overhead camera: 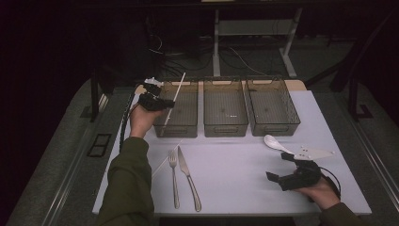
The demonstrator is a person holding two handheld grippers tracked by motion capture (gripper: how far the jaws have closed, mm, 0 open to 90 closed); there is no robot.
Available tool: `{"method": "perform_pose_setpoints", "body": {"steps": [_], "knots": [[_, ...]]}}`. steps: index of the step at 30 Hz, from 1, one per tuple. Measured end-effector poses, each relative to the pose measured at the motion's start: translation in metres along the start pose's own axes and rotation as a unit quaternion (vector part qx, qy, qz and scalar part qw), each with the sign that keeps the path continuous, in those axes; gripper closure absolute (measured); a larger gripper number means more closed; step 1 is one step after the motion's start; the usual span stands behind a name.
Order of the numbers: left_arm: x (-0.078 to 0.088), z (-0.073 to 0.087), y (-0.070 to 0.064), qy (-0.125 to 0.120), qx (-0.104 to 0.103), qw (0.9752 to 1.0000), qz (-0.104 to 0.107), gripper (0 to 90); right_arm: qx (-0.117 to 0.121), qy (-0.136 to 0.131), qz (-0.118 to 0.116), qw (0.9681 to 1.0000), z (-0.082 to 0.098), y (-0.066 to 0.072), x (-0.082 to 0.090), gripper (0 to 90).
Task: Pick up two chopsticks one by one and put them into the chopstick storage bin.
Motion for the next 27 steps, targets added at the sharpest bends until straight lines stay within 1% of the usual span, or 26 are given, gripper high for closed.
{"method": "perform_pose_setpoints", "body": {"steps": [7, 8, 9, 10, 12, 16, 18, 19, 22, 25, 27], "knots": [[-0.008, 0.002, 0.003, 0.001, 0.006, 1.0, -0.006, 84.1, -0.001, -0.001, 0.0, 1.0, 0.0, 0.0, 0.0, 0.7], [-0.01, 0.002, 0.002, 0.001, 0.013, 0.9999, -0.009, 84.1, -0.001, -0.001, -0.001, 1.0, 0.0, 0.0, 0.0, 0.7], [-0.011, 0.002, 0.004, 0.005, 0.006, 0.9999, -0.009, 84.0, -0.001, -0.001, -0.001, 1.0, 0.0, 0.0, 0.0, 0.8], [-0.013, 0.002, 0.003, 0.003, 0.016, 0.9998, -0.013, 83.9, -0.001, -0.001, -0.001, 1.0, 0.0, 0.0, 0.0, 0.8], [-0.017, 0.002, 0.006, 0.004, 0.018, 0.9996, -0.021, 83.8, 0.0, -0.002, -0.002, 1.0, 0.0, 0.0, 0.0, 0.8], [-0.025, 0.004, 0.01, 0.011, 0.029, 0.9989, -0.035, 83.6, -0.002, -0.002, -0.002, 1.0, 0.0, 0.001, 0.001, 0.8], [-0.028, 0.005, 0.011, 0.012, 0.035, 0.9986, -0.038, 83.3, -0.003, -0.002, -0.002, 1.0, 0.0, 0.001, 0.001, 0.8], [-0.029, 0.005, 0.011, 0.017, 0.033, 0.9985, -0.041, 83.2, -0.001, -0.003, -0.003, 1.0, 0.0, 0.0, 0.001, 0.7], [-0.031, 0.006, 0.012, 0.019, 0.038, 0.998, -0.046, 83.0, 0.0, -0.004, -0.003, 1.0, 0.0, 0.0, 0.002, 0.7], [-0.03, 0.005, 0.012, 0.019, 0.038, 0.998, -0.048, 82.7, 0.002, -0.005, -0.003, 1.0, -0.001, 0.0, 0.002, 0.8], [-0.03, 0.005, 0.012, 0.016, 0.037, 0.998, -0.049, 80.9, 0.002, -0.005, -0.004, 1.0, -0.001, 0.0, 0.002, 0.8]]}}
Point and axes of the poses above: each handheld gripper's, and its own axes: x roughly backward along the jaws, z roughly out of its underside, y roughly to its left, the point moved 7 cm from there along -x, roughly forward along the jaws, and after that the axes turned 2 degrees about -x, right-handed, at the moved point
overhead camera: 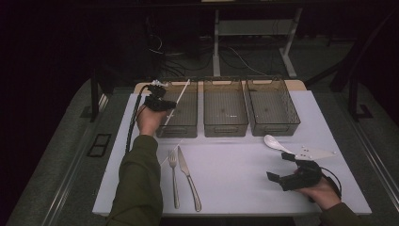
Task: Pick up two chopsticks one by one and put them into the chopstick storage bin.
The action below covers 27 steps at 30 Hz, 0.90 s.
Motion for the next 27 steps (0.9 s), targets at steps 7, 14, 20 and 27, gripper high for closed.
{"method": "perform_pose_setpoints", "body": {"steps": [7, 14, 20, 27], "knots": [[0.001, -0.001, 0.0, -0.002, -0.007, 1.0, -0.003, 77.9, -0.001, 0.0, 0.001, 1.0, 0.0, 0.0, 0.0, 0.8], [0.015, -0.007, -0.005, -0.018, -0.016, 0.9996, 0.01, 68.6, -0.001, 0.0, 0.001, 1.0, 0.0, -0.001, 0.0, 0.7], [0.037, -0.01, -0.015, -0.028, -0.035, 0.9985, 0.032, 55.3, -0.001, 0.001, 0.003, 1.0, 0.0, -0.001, 0.0, 0.8], [0.065, -0.008, -0.032, -0.042, -0.059, 0.9962, 0.048, 41.6, -0.002, 0.0, 0.005, 1.0, 0.0, -0.001, 0.0, 0.8]]}}
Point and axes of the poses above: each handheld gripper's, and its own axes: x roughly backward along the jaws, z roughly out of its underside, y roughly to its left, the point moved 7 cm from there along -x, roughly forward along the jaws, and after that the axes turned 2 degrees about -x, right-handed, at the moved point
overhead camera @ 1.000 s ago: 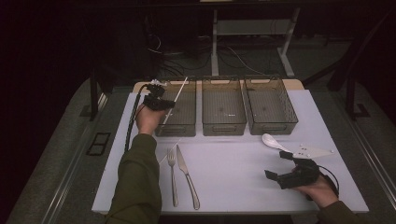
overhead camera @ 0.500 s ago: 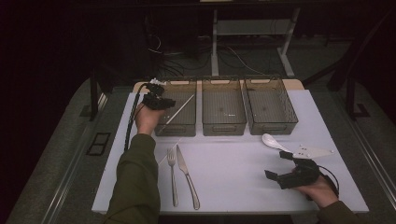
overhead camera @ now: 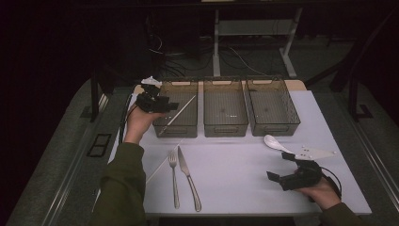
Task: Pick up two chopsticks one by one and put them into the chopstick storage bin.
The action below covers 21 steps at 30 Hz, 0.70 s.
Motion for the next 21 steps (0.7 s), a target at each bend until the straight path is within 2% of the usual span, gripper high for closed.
{"method": "perform_pose_setpoints", "body": {"steps": [5, 8, 13, 18, 21], "knots": [[0.014, 0.003, -0.014, -0.013, -0.005, 0.9999, 0.008, 36.3, 0.001, -0.001, 0.001, 1.0, 0.0, 0.0, 0.0, 0.7], [0.021, 0.008, -0.022, -0.013, -0.019, 0.9997, 0.008, 32.2, 0.0, 0.0, 0.001, 1.0, 0.0, 0.0, 0.0, 0.8], [0.029, 0.02, -0.037, -0.015, -0.029, 0.9994, 0.012, 28.8, -0.001, 0.0, 0.003, 1.0, 0.0, 0.0, 0.0, 0.8], [0.035, 0.031, -0.049, -0.021, -0.036, 0.999, 0.017, 25.7, 0.0, -0.002, 0.003, 1.0, 0.0, -0.001, 0.0, 0.7], [0.039, 0.036, -0.057, -0.034, -0.033, 0.9987, 0.018, 23.7, 0.0, -0.003, 0.003, 1.0, 0.0, -0.001, 0.0, 0.8]]}}
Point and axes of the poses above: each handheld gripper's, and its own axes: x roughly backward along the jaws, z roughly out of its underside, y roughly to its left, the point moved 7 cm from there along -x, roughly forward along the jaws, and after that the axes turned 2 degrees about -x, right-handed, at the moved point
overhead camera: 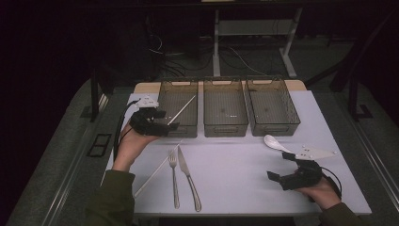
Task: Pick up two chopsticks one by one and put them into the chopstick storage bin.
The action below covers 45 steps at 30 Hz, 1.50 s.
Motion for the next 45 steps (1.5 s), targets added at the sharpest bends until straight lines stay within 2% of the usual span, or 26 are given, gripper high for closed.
{"method": "perform_pose_setpoints", "body": {"steps": [3, 10, 14, 17, 24, 27, 30, 36, 45], "knots": [[0.005, 0.006, -0.007, -0.001, -0.007, 1.0, 0.001, 22.3, -0.001, 0.0, 0.0, 1.0, 0.0, 0.0, 0.0, 0.8], [0.011, 0.029, -0.022, -0.015, -0.004, 0.9999, 0.004, 22.1, -0.002, -0.002, -0.001, 1.0, 0.0, 0.001, 0.001, 0.8], [0.014, 0.045, -0.027, -0.01, -0.011, 0.9999, -0.005, 22.3, -0.001, -0.003, 0.0, 1.0, -0.001, 0.0, 0.0, 0.7], [0.018, 0.055, -0.03, -0.014, -0.007, 0.9998, -0.007, 22.8, -0.002, -0.003, 0.0, 1.0, -0.001, 0.0, 0.0, 0.8], [0.025, 0.082, -0.039, 0.0, -0.009, 0.9999, -0.012, 25.6, 0.0, -0.003, -0.001, 1.0, -0.001, 0.001, 0.001, 0.7], [0.025, 0.095, -0.043, 0.005, -0.003, 0.9999, -0.011, 28.9, 0.0, -0.004, 0.0, 1.0, -0.001, 0.001, 0.001, 0.7], [0.024, 0.105, -0.042, 0.023, -0.008, 0.9996, -0.016, 34.1, 0.001, -0.002, 0.0, 1.0, -0.001, 0.001, 0.001, 0.7], [0.017, 0.114, -0.039, 0.048, -0.001, 0.9988, -0.013, 49.5, 0.003, -0.002, 0.0, 1.0, -0.001, 0.002, 0.001, 0.8], [0.009, 0.126, -0.035, 0.084, 0.008, 0.996, -0.031, 64.7, 0.005, -0.002, 0.001, 1.0, -0.001, 0.002, 0.001, 0.7]]}}
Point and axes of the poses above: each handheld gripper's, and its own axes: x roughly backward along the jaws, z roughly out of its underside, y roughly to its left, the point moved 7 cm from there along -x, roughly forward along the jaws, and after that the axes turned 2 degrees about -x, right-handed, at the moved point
